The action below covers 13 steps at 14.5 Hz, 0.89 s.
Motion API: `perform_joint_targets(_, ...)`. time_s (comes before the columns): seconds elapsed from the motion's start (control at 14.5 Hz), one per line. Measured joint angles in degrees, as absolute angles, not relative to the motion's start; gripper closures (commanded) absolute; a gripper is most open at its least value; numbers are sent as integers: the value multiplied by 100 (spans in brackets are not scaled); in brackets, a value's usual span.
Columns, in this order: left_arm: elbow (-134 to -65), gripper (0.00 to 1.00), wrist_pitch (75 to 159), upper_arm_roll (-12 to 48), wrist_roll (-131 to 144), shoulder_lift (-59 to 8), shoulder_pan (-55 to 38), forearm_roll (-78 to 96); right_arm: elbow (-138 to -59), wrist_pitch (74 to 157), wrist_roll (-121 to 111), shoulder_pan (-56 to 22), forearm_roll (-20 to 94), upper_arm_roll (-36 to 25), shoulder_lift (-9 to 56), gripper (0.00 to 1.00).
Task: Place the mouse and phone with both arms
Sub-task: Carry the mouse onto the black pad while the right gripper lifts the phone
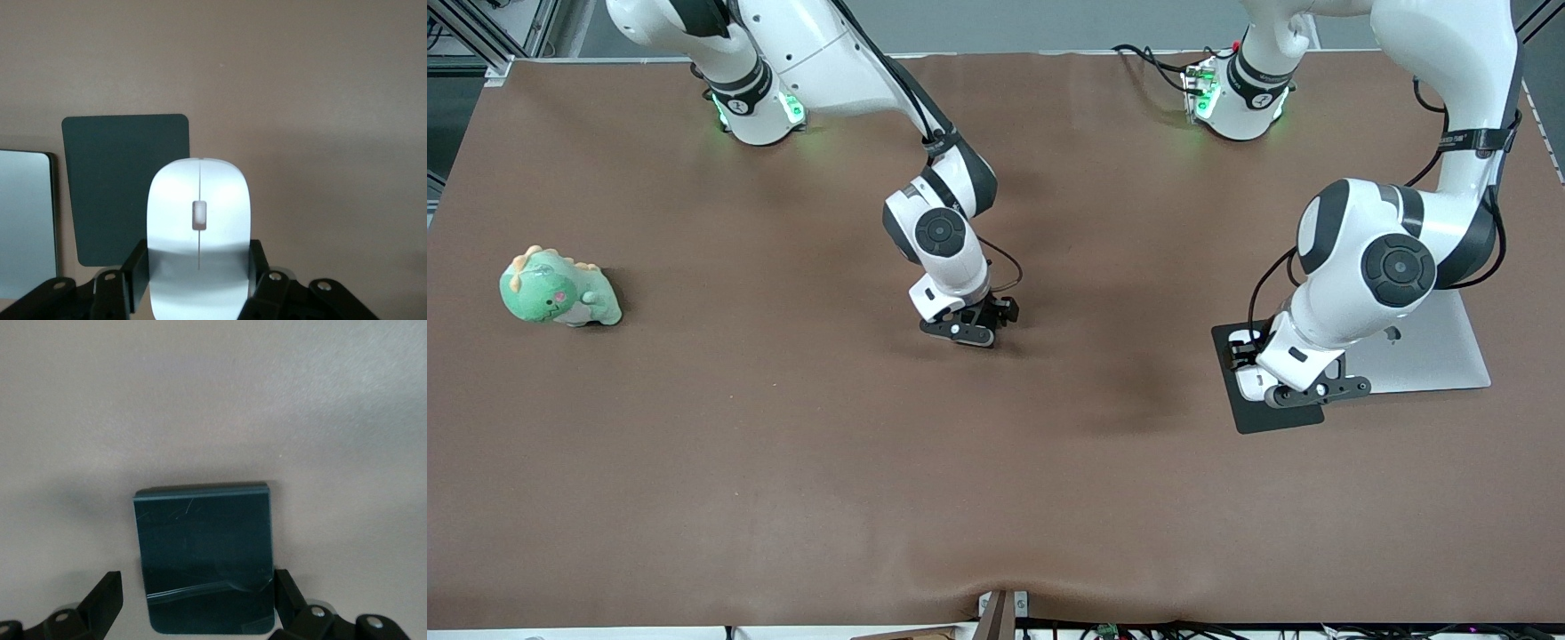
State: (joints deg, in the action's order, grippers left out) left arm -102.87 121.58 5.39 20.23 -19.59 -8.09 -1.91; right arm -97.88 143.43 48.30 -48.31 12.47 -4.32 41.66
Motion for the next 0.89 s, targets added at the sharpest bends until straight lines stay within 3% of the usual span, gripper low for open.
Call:
perform_joint_targets(0.14, -10345, 100, 12162, 536, 1941, -2051, -684, -191, -9762, 14354, 4826, -4843, 1193, -433, 4217, 0)
perform_joint_targets(0.21, -10370, 100, 12196, 535, 1866, -2133, -609, -192, -9752, 14354, 4826, -4843, 1129, -436, 4231, 15)
perform_joint_targets(0.28, -10392, 100, 12290, 532, 1777, -2235, -513, -193, -9745, 14353, 4824, -4843, 1071, -441, 4236, 55)
perform_joint_targets(0.41, -10465, 100, 12594, 531, 1556, -2467, -320, -194, -9712, 14294, 4823, -4842, 1000, -463, 4226, 86)
perform_joint_targets(0.48, -10540, 100, 12792, 531, 1496, -2577, -270, -194, -9683, 14263, 4820, -4842, 999, -463, 4210, 95)
perform_joint_targets(0.55, -10633, 100, 12986, 531, 1481, -2670, -248, -194, -9664, 14261, 4813, -4841, 999, -468, 4219, 100)
perform_joint_targets(0.89, -11310, 100, 13937, 530, 1481, -2827, -210, -194, -9546, 13663, 4810, -4699, 999, -545, 4179, 100)
